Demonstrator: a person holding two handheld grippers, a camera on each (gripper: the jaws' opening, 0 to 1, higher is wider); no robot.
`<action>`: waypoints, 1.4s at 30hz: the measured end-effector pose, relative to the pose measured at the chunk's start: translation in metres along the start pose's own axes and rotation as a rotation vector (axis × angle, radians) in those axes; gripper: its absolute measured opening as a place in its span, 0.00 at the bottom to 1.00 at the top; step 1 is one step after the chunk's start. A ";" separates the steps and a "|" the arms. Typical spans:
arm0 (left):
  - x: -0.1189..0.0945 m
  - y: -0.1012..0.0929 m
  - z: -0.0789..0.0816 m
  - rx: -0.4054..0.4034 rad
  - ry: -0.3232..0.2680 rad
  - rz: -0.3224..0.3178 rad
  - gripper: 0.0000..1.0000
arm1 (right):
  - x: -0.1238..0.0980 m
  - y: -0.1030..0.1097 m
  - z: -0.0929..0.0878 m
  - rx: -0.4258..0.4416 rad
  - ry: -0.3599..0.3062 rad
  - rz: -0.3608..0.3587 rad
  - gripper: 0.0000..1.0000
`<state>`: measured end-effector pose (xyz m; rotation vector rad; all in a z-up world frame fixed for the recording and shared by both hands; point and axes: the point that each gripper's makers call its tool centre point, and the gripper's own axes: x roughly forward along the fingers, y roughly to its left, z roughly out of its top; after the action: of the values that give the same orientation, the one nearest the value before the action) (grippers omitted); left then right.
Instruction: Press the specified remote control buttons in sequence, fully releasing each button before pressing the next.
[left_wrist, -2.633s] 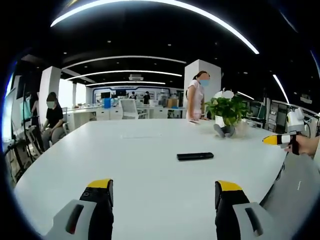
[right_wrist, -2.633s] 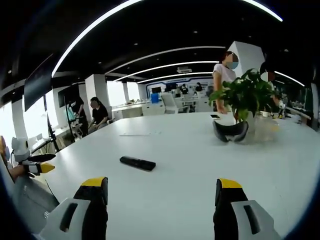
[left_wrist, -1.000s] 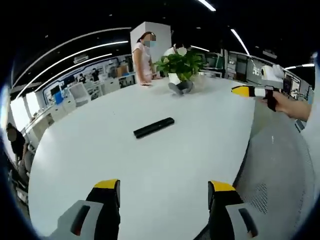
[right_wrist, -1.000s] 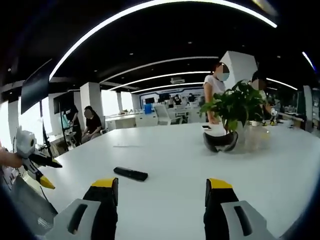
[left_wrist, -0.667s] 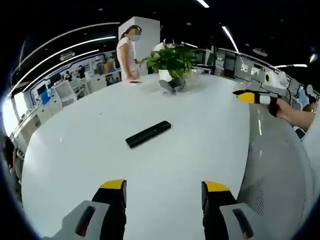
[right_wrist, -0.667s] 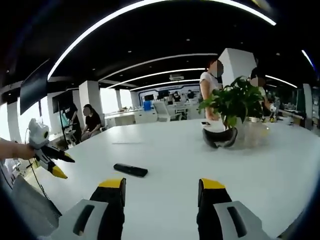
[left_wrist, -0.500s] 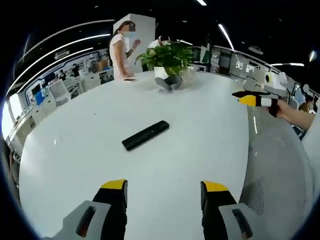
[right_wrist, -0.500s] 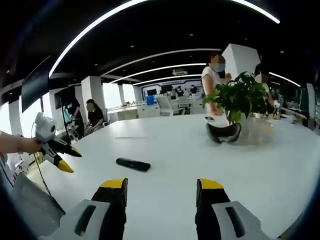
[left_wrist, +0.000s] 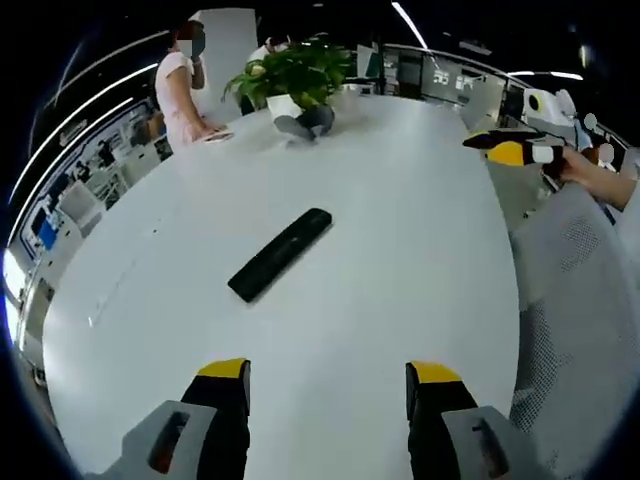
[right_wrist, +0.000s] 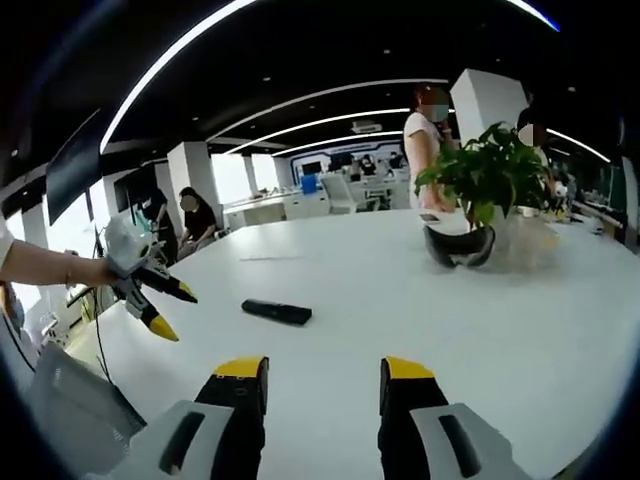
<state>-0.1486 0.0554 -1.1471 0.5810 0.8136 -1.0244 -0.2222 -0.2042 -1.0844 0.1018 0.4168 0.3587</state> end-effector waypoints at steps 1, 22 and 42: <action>0.001 0.002 0.000 0.003 0.010 -0.005 0.64 | 0.000 0.000 0.000 -0.001 0.001 0.001 0.42; 0.030 0.042 0.022 0.007 0.108 -0.112 0.62 | 0.001 -0.007 -0.014 -0.003 0.068 -0.035 0.45; 0.064 0.081 0.064 0.136 0.151 -0.114 0.60 | 0.004 -0.006 -0.025 0.014 0.124 -0.028 0.44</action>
<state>-0.0371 0.0082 -1.1573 0.7413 0.9232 -1.1567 -0.2272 -0.2083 -1.1096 0.0873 0.5428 0.3353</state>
